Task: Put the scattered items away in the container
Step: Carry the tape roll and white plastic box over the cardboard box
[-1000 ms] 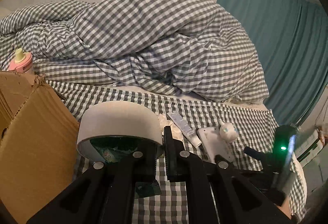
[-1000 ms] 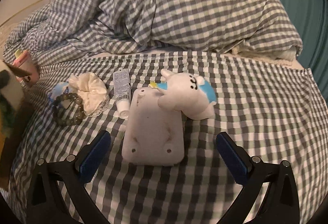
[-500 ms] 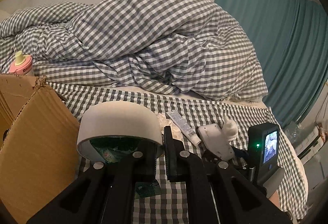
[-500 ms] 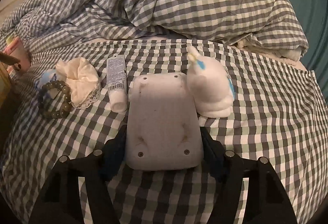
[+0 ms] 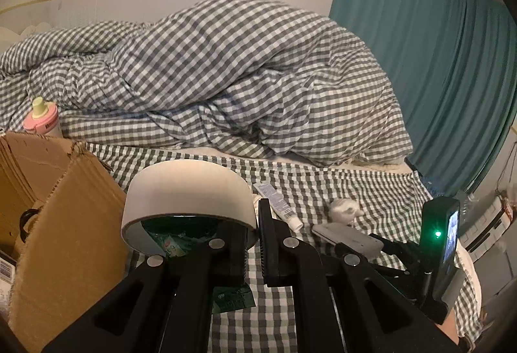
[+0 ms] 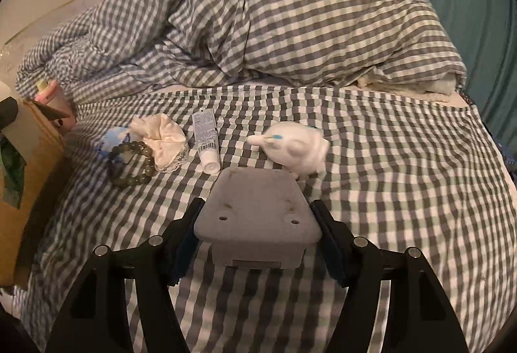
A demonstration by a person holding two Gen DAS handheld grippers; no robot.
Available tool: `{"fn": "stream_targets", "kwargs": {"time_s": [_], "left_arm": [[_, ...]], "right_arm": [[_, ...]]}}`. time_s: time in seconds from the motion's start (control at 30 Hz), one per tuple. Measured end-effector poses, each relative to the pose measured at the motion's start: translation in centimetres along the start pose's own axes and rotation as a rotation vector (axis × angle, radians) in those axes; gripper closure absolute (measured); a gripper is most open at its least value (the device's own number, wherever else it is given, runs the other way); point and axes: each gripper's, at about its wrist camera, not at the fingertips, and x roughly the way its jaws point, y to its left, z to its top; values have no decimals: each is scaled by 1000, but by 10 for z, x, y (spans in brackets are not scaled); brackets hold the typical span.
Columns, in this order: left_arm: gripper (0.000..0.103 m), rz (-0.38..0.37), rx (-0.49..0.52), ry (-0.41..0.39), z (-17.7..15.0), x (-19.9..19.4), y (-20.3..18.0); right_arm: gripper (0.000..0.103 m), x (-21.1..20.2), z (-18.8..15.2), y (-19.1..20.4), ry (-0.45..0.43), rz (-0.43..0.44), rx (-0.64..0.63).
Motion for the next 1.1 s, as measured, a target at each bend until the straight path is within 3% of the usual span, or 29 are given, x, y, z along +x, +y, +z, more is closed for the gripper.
{"fn": "stream_targets", "kwargs": {"time_s": [0.63,1.1], "left_arm": [[97,-23,21,-60,9,-67,-16],[97,-23,24,-52,31,-114,-12]], "right_arm": [[38,-96,-4,5,-118,55,6],[38,-171,16,39,-235,108,-23]]}}
